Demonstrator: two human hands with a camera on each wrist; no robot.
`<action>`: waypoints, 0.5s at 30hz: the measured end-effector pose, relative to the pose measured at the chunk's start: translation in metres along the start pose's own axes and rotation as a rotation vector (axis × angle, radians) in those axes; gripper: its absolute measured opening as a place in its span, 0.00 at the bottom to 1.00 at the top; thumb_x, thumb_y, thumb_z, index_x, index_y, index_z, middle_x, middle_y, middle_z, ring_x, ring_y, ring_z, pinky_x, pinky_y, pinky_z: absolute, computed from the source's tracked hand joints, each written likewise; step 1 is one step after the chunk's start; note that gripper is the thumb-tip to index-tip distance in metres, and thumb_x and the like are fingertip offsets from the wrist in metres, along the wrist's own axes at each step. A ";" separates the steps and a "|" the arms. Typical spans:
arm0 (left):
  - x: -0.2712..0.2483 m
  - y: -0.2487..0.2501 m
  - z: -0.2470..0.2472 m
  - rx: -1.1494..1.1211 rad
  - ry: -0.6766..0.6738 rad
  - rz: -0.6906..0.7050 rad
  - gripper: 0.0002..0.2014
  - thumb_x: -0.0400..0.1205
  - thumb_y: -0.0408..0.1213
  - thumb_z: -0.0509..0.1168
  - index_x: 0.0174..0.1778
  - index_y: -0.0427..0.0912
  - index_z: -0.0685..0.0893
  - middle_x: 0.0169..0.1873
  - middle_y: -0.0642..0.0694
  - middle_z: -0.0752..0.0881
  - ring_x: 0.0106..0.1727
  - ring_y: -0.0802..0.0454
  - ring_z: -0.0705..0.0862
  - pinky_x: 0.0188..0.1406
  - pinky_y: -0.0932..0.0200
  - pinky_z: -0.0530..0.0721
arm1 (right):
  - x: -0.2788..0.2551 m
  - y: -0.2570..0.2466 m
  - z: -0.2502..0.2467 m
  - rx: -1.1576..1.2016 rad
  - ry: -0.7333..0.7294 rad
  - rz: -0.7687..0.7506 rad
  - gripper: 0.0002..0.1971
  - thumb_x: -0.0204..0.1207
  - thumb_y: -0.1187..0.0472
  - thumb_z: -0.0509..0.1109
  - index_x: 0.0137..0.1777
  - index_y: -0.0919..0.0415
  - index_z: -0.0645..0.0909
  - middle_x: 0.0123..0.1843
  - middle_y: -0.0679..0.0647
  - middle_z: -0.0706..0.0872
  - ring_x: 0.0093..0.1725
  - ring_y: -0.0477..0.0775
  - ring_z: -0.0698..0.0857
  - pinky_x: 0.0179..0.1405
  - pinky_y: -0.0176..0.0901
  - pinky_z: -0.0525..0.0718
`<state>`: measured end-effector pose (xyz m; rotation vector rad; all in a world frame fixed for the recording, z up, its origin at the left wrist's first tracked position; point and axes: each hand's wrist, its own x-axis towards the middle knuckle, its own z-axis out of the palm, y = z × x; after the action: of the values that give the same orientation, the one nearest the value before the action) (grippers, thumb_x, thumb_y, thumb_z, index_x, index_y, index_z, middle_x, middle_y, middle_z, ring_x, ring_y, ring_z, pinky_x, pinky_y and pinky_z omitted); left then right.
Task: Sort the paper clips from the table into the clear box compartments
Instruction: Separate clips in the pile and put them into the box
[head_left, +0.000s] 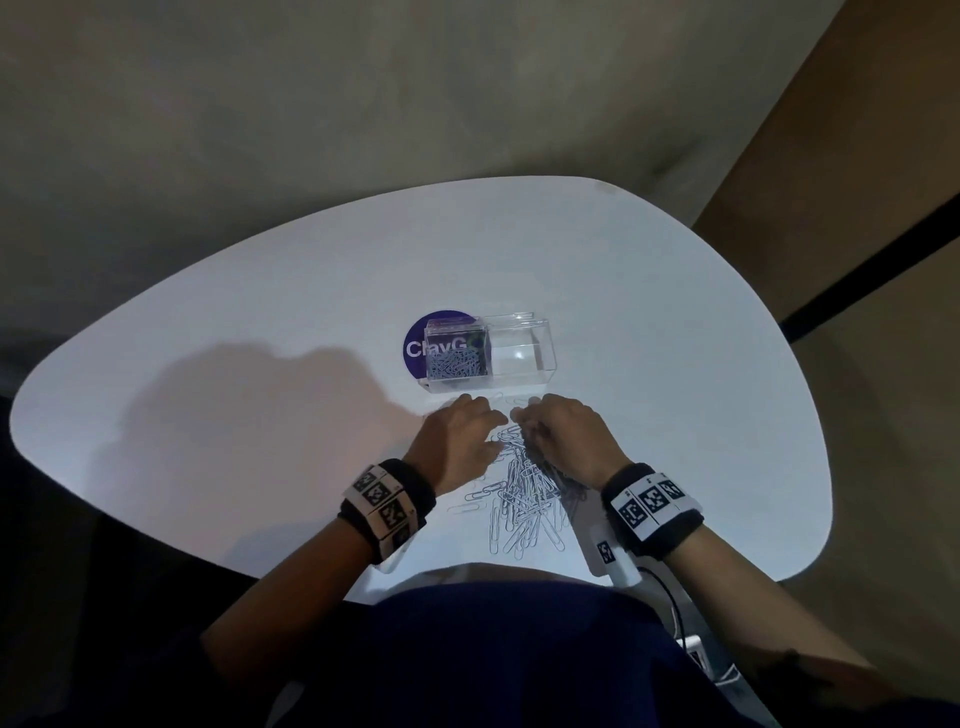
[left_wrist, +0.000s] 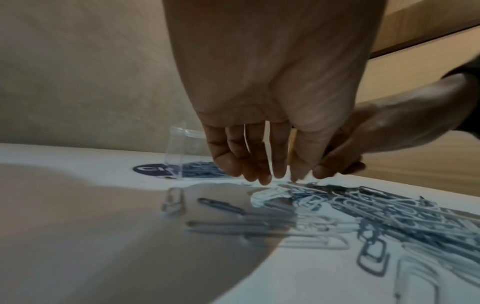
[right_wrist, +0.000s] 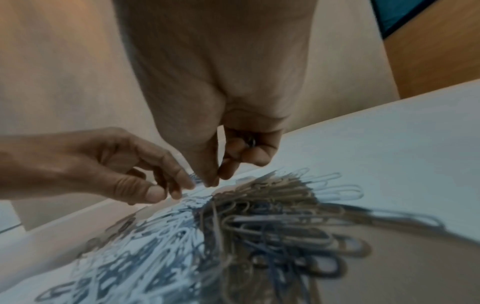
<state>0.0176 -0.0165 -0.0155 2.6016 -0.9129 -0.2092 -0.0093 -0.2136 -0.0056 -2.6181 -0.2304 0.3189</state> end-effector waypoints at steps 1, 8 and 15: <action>0.004 0.005 0.002 0.027 -0.033 -0.011 0.15 0.78 0.45 0.68 0.59 0.45 0.86 0.47 0.47 0.86 0.50 0.45 0.82 0.45 0.51 0.83 | 0.003 -0.001 0.001 -0.022 -0.009 -0.003 0.14 0.79 0.64 0.67 0.59 0.50 0.87 0.49 0.53 0.87 0.50 0.58 0.85 0.43 0.50 0.83; 0.003 0.008 0.003 0.056 0.000 -0.008 0.04 0.74 0.34 0.72 0.39 0.47 0.84 0.35 0.50 0.82 0.40 0.47 0.79 0.32 0.56 0.75 | 0.015 -0.006 -0.005 -0.066 -0.056 -0.002 0.03 0.75 0.59 0.73 0.40 0.52 0.85 0.44 0.51 0.83 0.46 0.57 0.84 0.38 0.44 0.76; -0.012 -0.021 -0.008 0.073 0.030 -0.059 0.06 0.77 0.31 0.66 0.35 0.43 0.81 0.33 0.49 0.81 0.38 0.48 0.78 0.29 0.60 0.68 | 0.013 0.001 -0.013 0.289 -0.055 0.127 0.10 0.70 0.64 0.79 0.33 0.61 0.80 0.32 0.48 0.86 0.33 0.46 0.83 0.36 0.32 0.80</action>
<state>0.0226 0.0088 -0.0160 2.6939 -0.8488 -0.1548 0.0064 -0.2170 0.0027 -2.3444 -0.0328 0.4345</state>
